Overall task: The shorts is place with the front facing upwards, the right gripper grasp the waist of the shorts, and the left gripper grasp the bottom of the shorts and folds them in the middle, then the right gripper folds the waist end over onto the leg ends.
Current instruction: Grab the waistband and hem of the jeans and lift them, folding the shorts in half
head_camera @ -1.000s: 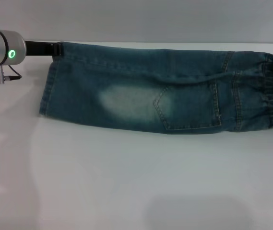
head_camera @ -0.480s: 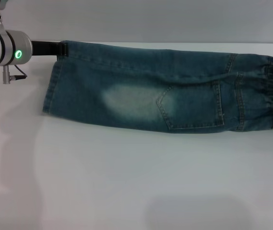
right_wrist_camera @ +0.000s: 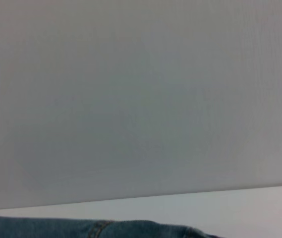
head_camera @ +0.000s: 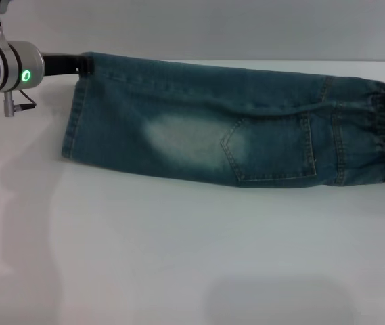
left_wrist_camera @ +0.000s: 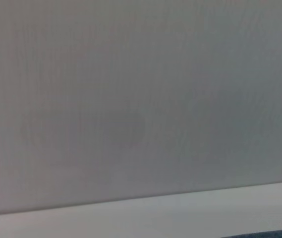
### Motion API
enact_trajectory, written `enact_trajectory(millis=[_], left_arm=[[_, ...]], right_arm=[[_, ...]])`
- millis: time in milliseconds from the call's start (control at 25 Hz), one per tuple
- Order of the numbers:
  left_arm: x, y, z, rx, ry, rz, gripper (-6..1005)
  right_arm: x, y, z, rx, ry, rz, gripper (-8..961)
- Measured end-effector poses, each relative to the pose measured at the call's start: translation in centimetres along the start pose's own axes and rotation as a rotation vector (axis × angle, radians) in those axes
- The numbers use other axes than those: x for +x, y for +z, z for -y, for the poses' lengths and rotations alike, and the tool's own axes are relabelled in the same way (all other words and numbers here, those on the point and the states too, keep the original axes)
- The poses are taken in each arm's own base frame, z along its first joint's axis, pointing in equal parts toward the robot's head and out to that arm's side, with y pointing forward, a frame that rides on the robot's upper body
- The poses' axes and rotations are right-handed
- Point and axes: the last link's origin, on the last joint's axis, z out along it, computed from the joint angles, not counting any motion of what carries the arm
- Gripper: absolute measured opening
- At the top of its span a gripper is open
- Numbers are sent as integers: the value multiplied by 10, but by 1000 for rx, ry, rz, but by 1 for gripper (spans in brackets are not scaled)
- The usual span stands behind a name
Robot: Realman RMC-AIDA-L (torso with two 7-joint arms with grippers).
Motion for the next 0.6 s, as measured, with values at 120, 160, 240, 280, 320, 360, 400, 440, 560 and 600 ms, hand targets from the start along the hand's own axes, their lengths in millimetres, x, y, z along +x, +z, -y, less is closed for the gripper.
enact_trajectory(millis=[120, 160, 240, 280, 320, 360, 400, 440, 560, 600], left_arm=[[-2, 3, -3, 27, 55, -10, 110], [-3, 4, -4, 37, 74, -15, 148], [-4, 6, -7, 45, 89, -23, 225], [-5, 7, -8, 45, 93, -24, 263], [-6, 7, -9, 45, 92, -27, 301], [-6, 8, -10, 43, 90, -29, 340], [-6, 8, -10, 43, 90, -30, 378], [-6, 8, -10, 43, 91, -32, 417], [-5, 8, -10, 43, 95, -34, 533], [-5, 8, -10, 43, 94, -36, 557]], right_arm=[[0, 0, 0, 7, 7, 3, 24], [1, 0, 1, 11, 10, 4, 30], [1, 0, 1, 16, 11, 3, 116], [2, -1, 2, 19, 13, 2, 196], [2, -1, 2, 22, 15, 3, 276], [3, -1, 2, 23, 18, 4, 316], [3, -2, 3, 24, 21, 6, 356], [4, -2, 3, 25, 22, 6, 395], [5, -3, 3, 27, 26, 5, 483], [5, -3, 4, 27, 27, 5, 492]])
